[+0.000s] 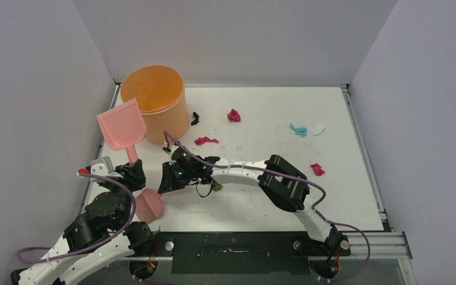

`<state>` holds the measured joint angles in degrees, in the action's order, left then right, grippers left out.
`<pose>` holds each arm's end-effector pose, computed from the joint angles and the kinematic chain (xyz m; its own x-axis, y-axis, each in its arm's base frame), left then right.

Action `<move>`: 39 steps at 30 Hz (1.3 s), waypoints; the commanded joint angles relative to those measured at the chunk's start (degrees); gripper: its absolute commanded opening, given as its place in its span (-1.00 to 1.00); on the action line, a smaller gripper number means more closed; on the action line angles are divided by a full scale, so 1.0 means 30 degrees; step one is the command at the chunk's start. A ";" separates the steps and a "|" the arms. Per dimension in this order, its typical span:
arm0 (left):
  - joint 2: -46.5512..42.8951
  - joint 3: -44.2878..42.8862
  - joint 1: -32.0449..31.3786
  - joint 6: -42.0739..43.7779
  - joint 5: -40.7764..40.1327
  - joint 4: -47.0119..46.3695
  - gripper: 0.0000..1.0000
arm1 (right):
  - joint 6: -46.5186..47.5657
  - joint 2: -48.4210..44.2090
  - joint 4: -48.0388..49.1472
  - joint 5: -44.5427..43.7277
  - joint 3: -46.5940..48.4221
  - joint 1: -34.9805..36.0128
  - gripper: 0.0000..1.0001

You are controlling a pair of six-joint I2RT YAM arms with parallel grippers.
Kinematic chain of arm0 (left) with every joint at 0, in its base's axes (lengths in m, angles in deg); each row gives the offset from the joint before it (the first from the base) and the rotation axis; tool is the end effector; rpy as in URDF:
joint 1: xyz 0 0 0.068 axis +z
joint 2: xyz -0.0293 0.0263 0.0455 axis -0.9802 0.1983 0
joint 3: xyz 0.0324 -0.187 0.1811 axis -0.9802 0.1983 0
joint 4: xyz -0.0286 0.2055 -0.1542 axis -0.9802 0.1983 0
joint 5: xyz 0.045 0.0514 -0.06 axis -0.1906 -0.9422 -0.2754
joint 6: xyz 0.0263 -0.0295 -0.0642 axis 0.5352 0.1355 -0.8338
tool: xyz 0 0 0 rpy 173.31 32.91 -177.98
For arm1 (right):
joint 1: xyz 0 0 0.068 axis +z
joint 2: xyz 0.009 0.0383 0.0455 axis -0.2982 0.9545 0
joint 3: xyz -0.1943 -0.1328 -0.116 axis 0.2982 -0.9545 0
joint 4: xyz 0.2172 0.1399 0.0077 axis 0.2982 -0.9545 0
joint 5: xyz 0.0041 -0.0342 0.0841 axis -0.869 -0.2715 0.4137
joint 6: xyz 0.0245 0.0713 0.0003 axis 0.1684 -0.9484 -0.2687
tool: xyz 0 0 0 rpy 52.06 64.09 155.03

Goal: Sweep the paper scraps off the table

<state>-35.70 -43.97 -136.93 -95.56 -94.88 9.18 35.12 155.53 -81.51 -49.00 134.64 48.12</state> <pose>0.0796 -0.0192 0.3161 0.0200 -0.3762 -0.9263 -0.1178 0.9191 -0.3759 0.1917 0.4819 0.1515 -0.9034 -0.2817 -0.3233 -0.4241 0.4748 0.7712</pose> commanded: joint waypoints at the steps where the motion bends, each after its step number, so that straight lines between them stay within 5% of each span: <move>1: 0.0650 -0.0121 0.0152 0.0541 0.0507 -0.1132 -1.00 | 0.3021 -0.3091 -0.0878 -0.2436 -0.2858 -0.1485 -0.89; 13: 0.0936 -0.0049 0.0153 0.0655 0.0656 -0.1209 -1.00 | 0.8578 -1.1447 -0.0961 -0.2268 -1.0423 -0.6276 -0.89; 24: 0.3176 -0.0277 0.0150 0.1108 0.2370 -0.1497 -1.00 | 1.1941 -1.6591 -0.4490 -0.2595 -1.0612 -1.2431 -0.89; 31: 0.5474 -0.0474 0.0073 0.1715 0.6504 -0.2244 -1.00 | 1.3996 -1.9956 -0.7054 -0.2230 -0.8589 -1.6742 -0.90; 39: 1.1850 -0.4433 -0.1893 0.2439 1.2256 0.0445 -1.00 | 2.2174 -2.1610 -1.2580 -0.4798 -0.7219 -2.0299 -0.89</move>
<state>-7.68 -49.39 -138.77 -90.86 -69.36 7.92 85.41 92.34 -108.87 -57.66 111.03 -11.63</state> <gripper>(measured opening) 0.288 0.136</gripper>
